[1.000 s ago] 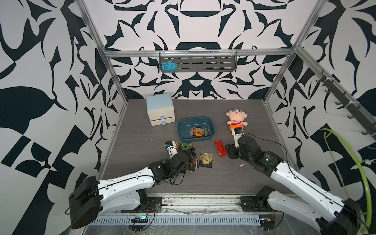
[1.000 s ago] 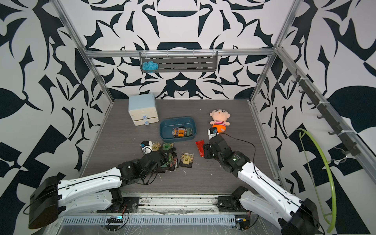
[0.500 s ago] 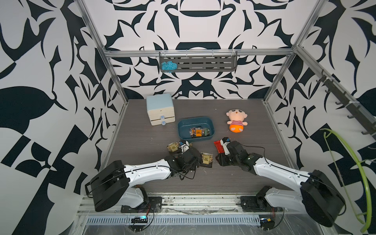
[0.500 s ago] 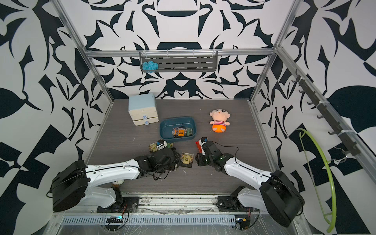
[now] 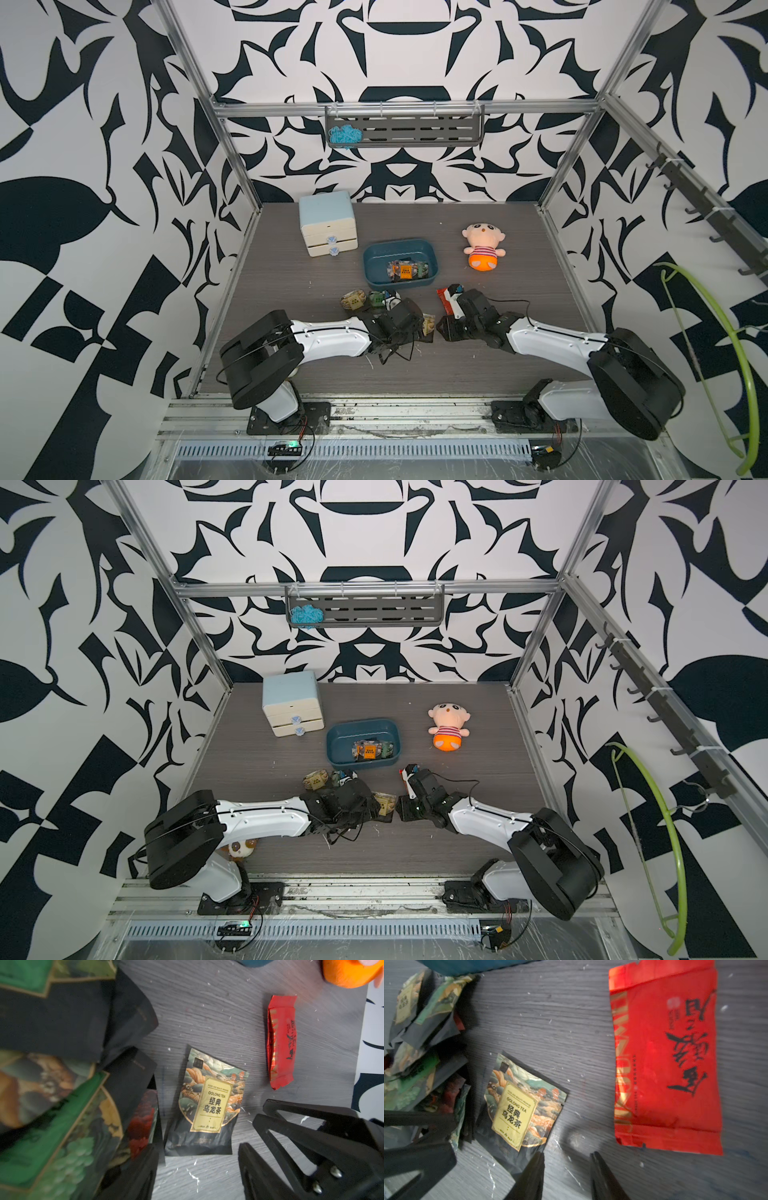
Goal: Put the tea bags into the storage box
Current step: Pick up the tea bag from the center of the board.
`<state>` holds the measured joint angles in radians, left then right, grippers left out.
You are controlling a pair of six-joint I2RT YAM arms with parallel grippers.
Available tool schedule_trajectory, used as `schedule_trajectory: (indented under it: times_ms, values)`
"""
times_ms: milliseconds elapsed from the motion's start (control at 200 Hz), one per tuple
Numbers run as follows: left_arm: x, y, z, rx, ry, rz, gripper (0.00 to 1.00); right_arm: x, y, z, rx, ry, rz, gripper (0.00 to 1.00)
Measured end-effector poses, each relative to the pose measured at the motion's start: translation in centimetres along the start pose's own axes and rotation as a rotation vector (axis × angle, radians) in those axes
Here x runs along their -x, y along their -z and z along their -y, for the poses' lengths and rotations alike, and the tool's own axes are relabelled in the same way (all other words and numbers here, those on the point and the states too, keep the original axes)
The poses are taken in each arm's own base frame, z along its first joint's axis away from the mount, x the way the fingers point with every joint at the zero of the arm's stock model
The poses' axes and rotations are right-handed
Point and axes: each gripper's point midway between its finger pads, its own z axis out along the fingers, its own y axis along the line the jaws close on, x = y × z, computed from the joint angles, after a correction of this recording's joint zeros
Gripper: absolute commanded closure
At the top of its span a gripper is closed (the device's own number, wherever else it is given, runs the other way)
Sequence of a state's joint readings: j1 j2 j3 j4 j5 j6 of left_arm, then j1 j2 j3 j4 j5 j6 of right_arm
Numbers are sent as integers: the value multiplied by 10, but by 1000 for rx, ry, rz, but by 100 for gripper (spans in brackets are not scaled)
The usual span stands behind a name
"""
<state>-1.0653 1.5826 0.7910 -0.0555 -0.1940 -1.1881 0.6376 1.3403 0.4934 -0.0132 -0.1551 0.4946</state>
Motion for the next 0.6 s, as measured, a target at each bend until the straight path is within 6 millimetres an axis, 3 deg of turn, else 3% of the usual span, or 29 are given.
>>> schedule_trajectory:
  times_ms: [295, 600]
  values:
    - [-2, -12, -2, 30, -16, -9, 43, 0, -7, -3, 17, 1, -9, 70]
    - [18, -18, 11, 45, -47, 24, 46, 1, -8, -2, 9, 0, -9, 74]
